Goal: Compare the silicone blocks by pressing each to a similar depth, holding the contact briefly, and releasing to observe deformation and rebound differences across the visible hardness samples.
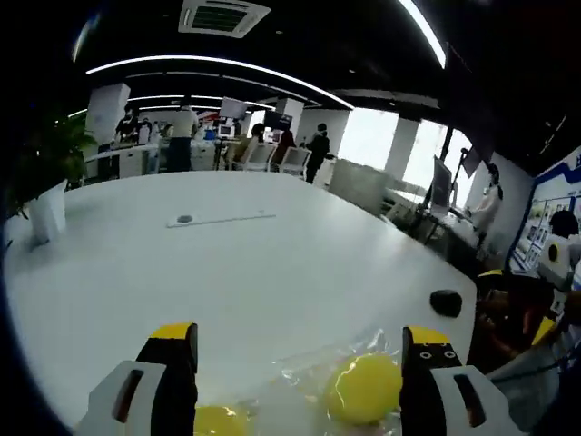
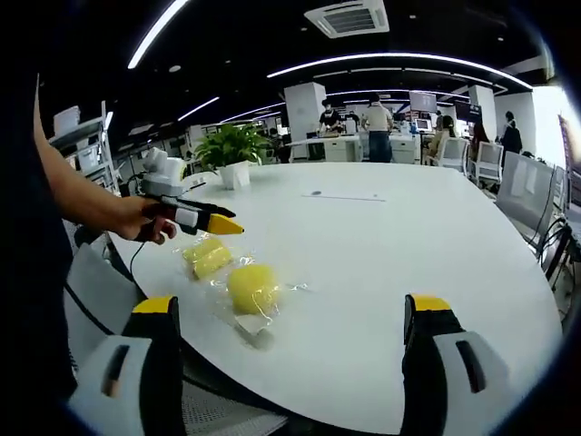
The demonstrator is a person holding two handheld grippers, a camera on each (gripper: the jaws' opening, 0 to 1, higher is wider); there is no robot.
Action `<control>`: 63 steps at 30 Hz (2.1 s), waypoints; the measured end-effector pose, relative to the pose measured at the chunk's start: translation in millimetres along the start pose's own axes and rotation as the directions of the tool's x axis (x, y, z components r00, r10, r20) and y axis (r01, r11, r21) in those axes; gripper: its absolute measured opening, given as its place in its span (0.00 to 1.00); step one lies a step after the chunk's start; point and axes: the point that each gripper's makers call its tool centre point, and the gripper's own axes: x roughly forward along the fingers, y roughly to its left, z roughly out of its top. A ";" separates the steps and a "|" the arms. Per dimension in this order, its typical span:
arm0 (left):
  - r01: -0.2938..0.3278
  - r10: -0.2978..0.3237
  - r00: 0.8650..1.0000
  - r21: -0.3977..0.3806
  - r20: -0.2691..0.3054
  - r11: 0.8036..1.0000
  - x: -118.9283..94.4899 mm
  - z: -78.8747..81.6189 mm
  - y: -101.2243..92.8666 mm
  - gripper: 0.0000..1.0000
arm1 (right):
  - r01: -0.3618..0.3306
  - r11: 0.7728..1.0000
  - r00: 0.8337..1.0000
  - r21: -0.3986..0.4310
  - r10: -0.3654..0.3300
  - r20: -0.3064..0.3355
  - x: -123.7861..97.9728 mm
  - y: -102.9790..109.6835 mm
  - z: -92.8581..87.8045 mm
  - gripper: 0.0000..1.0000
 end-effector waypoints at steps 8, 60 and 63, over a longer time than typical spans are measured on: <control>0.060 -0.065 0.997 0.098 0.043 0.993 -42.9 10.6 8.4 1.00 | -0.023 1.000 1.000 -0.008 0.023 -0.015 12.4 1.3 0.0 0.96; -0.087 0.084 0.995 0.048 0.059 0.995 -212.9 -63.1 78.4 1.00 | -0.078 0.993 0.993 -0.088 0.070 -0.092 38.2 15.3 -5.4 0.96; -0.088 0.086 0.994 0.033 0.065 0.996 -211.9 -62.5 77.6 1.00 | -0.082 0.992 0.994 -0.095 0.074 -0.083 39.4 16.3 -5.7 0.96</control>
